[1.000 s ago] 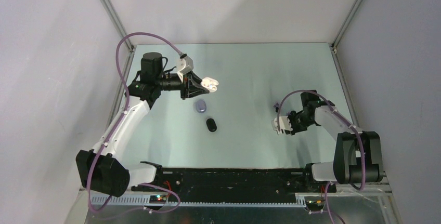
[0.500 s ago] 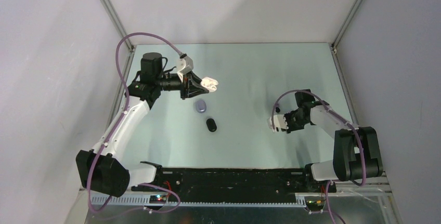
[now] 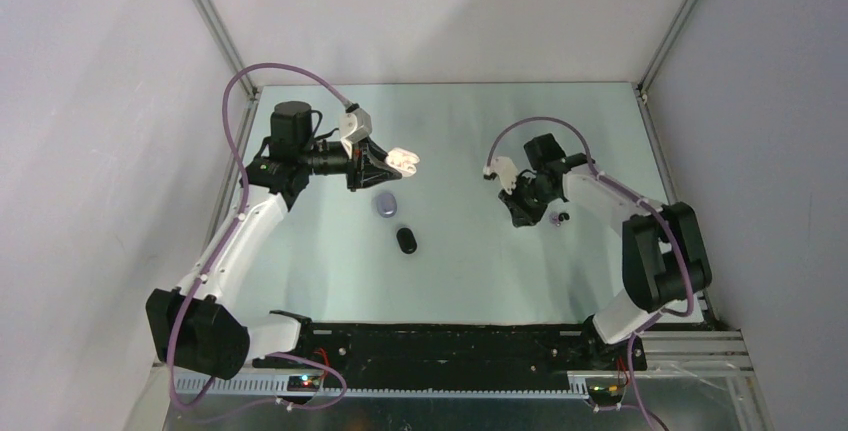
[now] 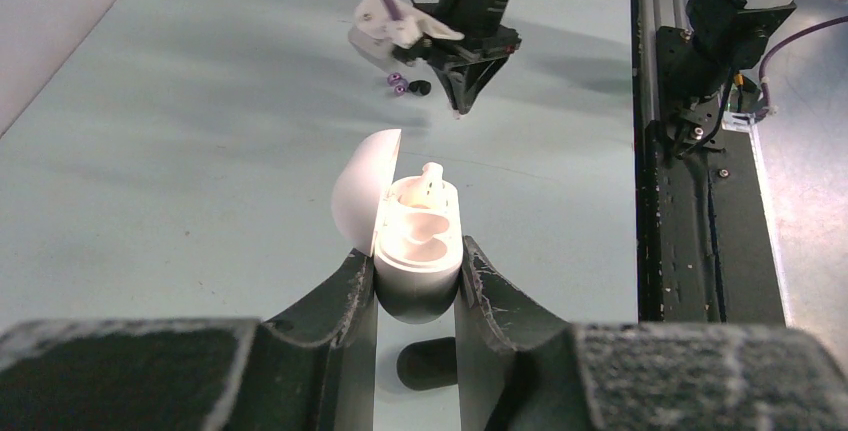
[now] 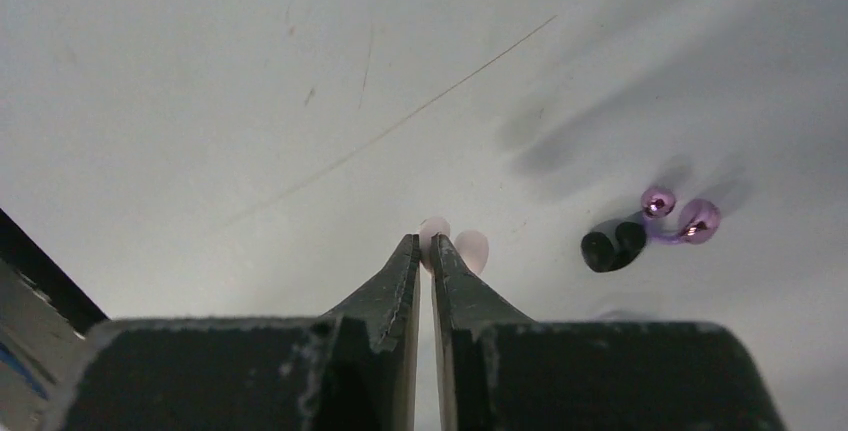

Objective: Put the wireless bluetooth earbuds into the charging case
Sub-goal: Pick up the earbud from the center of the board.

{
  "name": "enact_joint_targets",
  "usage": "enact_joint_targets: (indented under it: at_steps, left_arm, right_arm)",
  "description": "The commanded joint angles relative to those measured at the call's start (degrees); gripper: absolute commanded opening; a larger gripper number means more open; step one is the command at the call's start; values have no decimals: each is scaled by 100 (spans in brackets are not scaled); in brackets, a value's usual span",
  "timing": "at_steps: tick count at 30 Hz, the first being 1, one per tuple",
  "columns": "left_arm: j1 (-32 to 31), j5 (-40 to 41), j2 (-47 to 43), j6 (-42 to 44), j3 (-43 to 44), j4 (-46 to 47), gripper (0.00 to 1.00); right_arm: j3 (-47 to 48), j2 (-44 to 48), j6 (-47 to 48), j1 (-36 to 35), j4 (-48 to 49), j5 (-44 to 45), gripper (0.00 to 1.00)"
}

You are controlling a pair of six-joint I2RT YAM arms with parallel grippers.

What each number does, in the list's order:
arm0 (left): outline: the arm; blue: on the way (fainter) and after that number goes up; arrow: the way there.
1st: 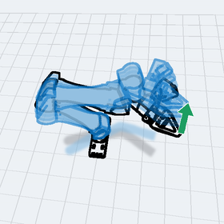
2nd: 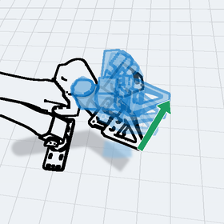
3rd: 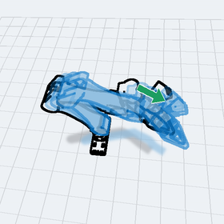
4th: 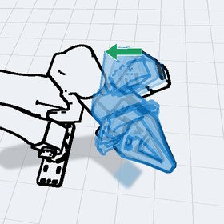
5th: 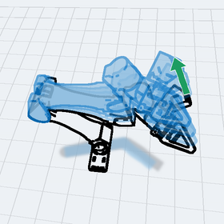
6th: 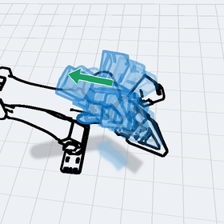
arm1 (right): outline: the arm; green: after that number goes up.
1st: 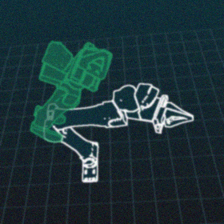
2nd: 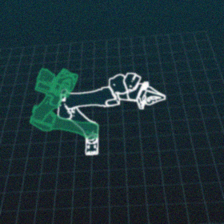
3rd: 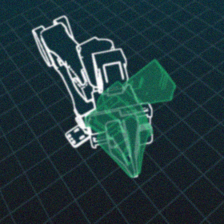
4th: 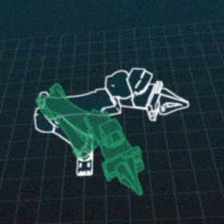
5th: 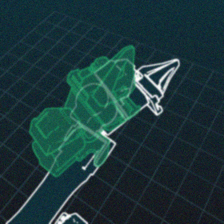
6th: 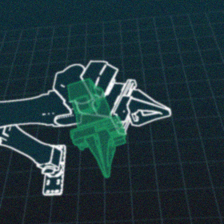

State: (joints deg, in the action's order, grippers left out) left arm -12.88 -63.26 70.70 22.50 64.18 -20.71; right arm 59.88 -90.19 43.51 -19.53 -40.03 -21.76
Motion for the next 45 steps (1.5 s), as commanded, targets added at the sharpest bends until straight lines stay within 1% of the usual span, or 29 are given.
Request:
enact_joint_targets:
  at_steps: [1, 8, 13, 18, 23, 27, 28, 31, 33, 36, 37, 39, 42, 45]
  left_arm:
    - [42, -35, -160, 44, 10, 134, 0]
    - [45, -45, -119, 65, 18, 156, 0]
    - [45, -25, -139, 53, 24, 129, 0]
    - [48, -7, -141, 69, -4, 74, 0]
    - [46, 9, -110, 72, -1, 37, 0]
    - [49, 28, -100, 119, 13, -61, 0]
    - [53, 34, -100, 121, 14, -73, 0]
    - [62, 62, -88, 91, 3, -71, 0]
    - [78, 73, -84, 87, 18, -53, 0]
    - [91, 80, -72, 94, 45, -56, 0]
    - [93, 83, -73, 96, 43, -56, 0]
    - [102, 86, -64, 91, 48, -70, 0]
    - [110, 80, -57, 103, 50, -68, 0]
    - [109, 79, -43, 85, 50, -18, 0]
  right_arm:
    - [293, -256, -2173, -64, 74, -159, 12]
    - [749, -649, -2456, -216, 194, -143, 11]
    - [1064, -1056, -2257, -154, 169, -73, 9]
    - [1171, -1391, -2052, -61, 127, -181, 7]
    - [1383, -1727, -1823, 29, 82, -287, 10]
    - [1835, -2080, -1769, 102, 52, -263, 11]
    - [2002, -2151, -1743, 123, 45, -243, 14]
    - [2376, -2422, -1637, 170, -18, -147, 17]
    - [2558, -2506, -1547, 218, -81, -237, 18]
    - [2782, -2462, -1290, 364, -369, -812, 20]
    - [2812, -2385, -1160, 429, -411, -878, 20]
    - [2763, -2237, -1079, 501, -520, -789, 21]
    - [2601, -1999, -1329, 536, -758, -268, 21]
    - [2032, -1696, -1660, 531, -759, -106, 21]
